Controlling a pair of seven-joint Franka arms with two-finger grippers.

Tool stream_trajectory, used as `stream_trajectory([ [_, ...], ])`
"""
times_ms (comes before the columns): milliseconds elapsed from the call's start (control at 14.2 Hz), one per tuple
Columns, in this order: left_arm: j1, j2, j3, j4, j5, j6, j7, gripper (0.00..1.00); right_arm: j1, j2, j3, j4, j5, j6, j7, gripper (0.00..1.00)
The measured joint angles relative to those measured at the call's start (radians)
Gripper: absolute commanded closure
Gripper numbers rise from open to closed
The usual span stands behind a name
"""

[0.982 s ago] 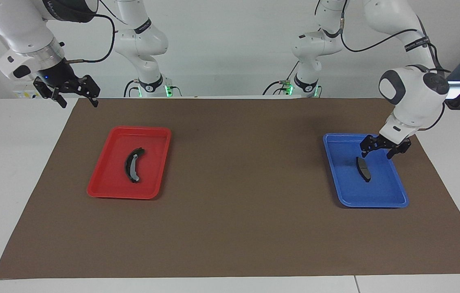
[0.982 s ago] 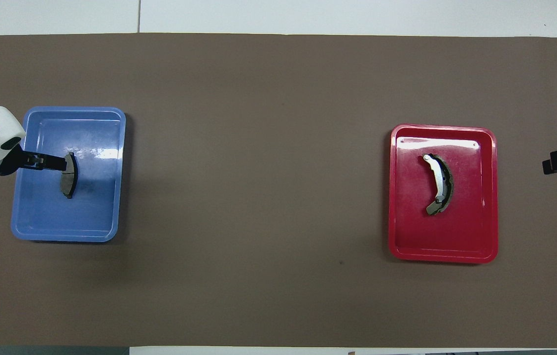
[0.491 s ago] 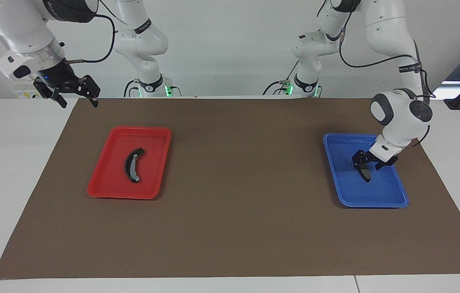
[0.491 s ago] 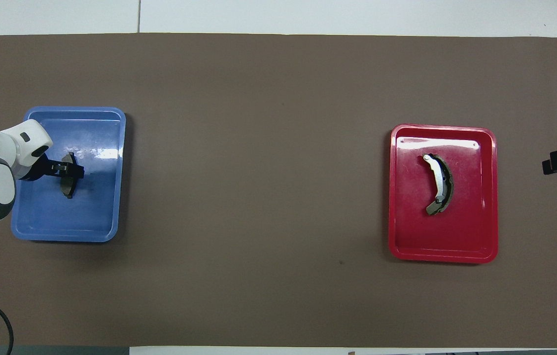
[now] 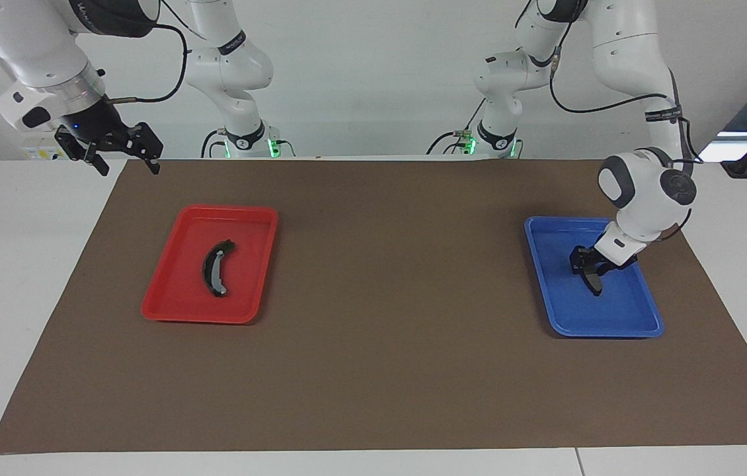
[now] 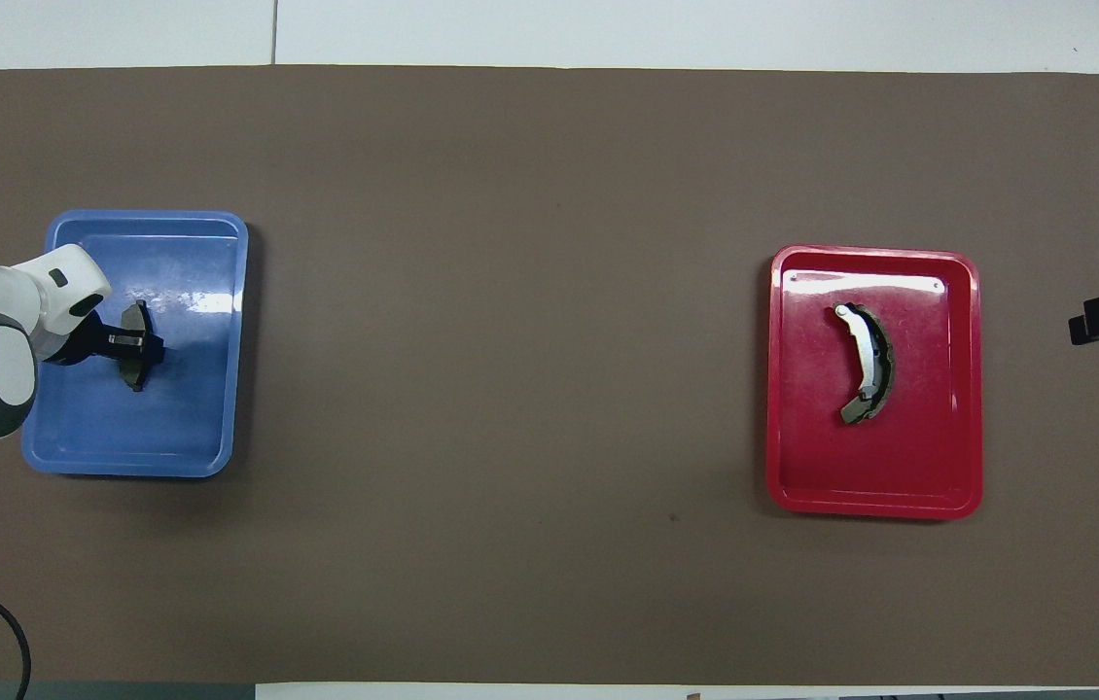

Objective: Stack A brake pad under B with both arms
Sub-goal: 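Grasp the brake pad in the blue tray with the left gripper and lift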

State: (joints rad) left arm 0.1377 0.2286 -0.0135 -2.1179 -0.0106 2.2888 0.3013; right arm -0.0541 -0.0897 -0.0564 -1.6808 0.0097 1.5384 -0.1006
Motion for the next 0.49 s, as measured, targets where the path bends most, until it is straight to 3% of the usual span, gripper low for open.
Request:
stream_trajectory([
  [281,0.000,-0.033,-0.001,0.043,0.000,-0.112,0.000,0.99,0.000,0.000,0.000,0.000,0.000,0.000,0.000,0.01],
  [491,-0.023,-0.074,-0.014,0.160,-0.001,-0.272,-0.048,0.99,0.000,0.000,0.000,0.000,0.000,0.000,0.000,0.01],
])
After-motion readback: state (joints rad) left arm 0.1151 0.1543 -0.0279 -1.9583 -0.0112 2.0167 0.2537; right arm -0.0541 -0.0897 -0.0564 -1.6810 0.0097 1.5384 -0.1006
